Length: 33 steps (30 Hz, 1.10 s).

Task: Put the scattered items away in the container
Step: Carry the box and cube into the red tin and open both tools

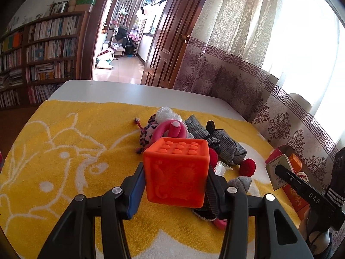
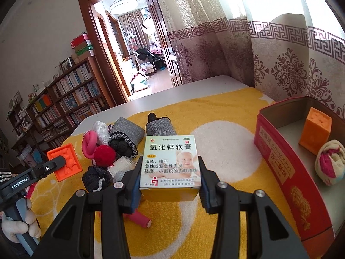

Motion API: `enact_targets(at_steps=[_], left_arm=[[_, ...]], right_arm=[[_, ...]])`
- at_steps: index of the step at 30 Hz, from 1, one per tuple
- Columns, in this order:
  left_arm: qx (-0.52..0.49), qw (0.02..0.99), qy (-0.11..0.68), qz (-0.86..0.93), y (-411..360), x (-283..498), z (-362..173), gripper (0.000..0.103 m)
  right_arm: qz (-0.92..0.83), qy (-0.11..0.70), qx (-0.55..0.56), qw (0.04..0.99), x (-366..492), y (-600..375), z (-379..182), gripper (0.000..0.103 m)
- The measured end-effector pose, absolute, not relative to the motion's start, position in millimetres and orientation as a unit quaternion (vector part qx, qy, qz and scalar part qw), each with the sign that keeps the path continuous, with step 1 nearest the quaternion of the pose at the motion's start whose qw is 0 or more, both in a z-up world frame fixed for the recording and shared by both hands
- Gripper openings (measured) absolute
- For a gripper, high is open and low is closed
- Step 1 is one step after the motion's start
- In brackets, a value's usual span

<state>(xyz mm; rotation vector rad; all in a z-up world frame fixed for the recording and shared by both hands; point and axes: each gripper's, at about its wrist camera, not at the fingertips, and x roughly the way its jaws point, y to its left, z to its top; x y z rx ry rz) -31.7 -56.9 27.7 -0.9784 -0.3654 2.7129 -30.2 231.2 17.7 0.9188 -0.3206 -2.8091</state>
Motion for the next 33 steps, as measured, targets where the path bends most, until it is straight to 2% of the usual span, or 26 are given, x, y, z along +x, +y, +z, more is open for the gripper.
enact_targets(at_steps=[10,20,28,33], left_arm=[[-0.32,0.171,-0.095,0.927,-1.9,-20.3,62.3,0.053],[-0.297,0.308,-0.05,0.902,110.8,-22.0,117.0,0.053],[-0.315,0.406,-0.059,0.856,209.4,-43.8,110.2,0.053],[-0.335,0.441,-0.035,0.832,259.6,-48.5,90.7,0.053]], right_arm=[[-0.958,-0.125,0.257,0.002,-4.8,295.0,66.9,0.047],[-0.955,-0.125,0.25,-0.103,19.5,370.1,100.7,0.048],[-0.935,-0.146,0.277,-0.164,19.4,415.5,91.0,0.048],[-0.922,-0.149,0.299,-0.194,15.4,431.9,80.9,0.048]])
